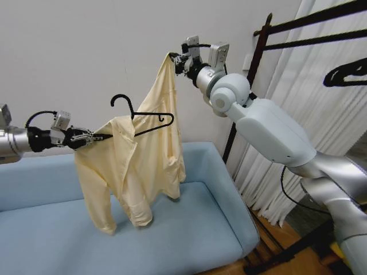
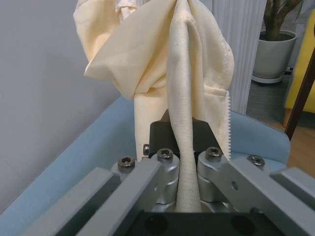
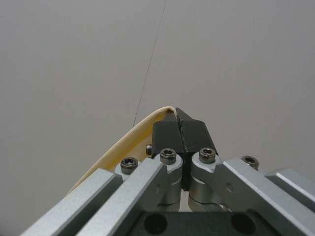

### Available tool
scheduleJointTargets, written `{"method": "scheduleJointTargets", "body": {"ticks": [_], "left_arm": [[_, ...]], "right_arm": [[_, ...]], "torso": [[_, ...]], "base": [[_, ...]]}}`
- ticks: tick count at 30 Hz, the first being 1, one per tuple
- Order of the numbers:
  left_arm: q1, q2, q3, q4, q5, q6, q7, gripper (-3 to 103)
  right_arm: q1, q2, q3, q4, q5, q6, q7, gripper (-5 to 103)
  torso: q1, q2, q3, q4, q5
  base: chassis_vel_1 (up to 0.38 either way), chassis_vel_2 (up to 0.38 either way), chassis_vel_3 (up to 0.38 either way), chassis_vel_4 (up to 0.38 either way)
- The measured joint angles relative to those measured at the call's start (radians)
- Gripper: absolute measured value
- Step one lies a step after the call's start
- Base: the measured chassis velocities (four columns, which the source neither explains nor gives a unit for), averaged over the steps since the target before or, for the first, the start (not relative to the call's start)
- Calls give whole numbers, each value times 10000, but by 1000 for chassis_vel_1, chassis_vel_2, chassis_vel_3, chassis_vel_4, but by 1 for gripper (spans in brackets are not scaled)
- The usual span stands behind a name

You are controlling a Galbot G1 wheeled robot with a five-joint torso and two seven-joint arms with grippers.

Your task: Pick up the clothes from the sofa and hang them on the clothes hanger.

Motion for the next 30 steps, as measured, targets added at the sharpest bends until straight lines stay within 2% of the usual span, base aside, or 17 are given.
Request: {"method": "scheduleJointTargets", "body": {"ticks": [4, 10, 17, 23, 26, 30], "left_arm": [[4, -97, 131, -184, 65, 101, -621, 2], [29, -185, 322, -528, 47, 119, -1080, 2], [102, -211, 366, -689, 70, 240, -1104, 2], [172, -317, 366, -702, 365, 376, -873, 2], [179, -393, 405, -738, 417, 424, -996, 2], [112, -663, 553, -778, 412, 451, -1713, 2]], "right_arm": [[39, 29, 1, 69, 4, 1, -30, 0], [155, 161, -87, 213, -11, 0, 16, 0], [308, 421, -287, 59, -219, 8, 115, 0], [678, 732, -469, -353, -631, 81, 99, 0], [902, 842, -547, -356, -691, 43, 113, 0], [1412, 930, -782, 276, -273, -445, 420, 0]], "torso": [[0, 0, 0, 0, 0], [0, 0, 0, 0, -1], [0, 0, 0, 2, -1], [0, 0, 1, 0, 0], [0, 0, 0, 0, -1], [-1, 1, -2, 0, -4]], "base": [[0, 0, 0, 0], [0, 0, 0, 0], [0, 0, 0, 0], [0, 0, 0, 0], [0, 0, 0, 0], [0, 0, 0, 0]]}}
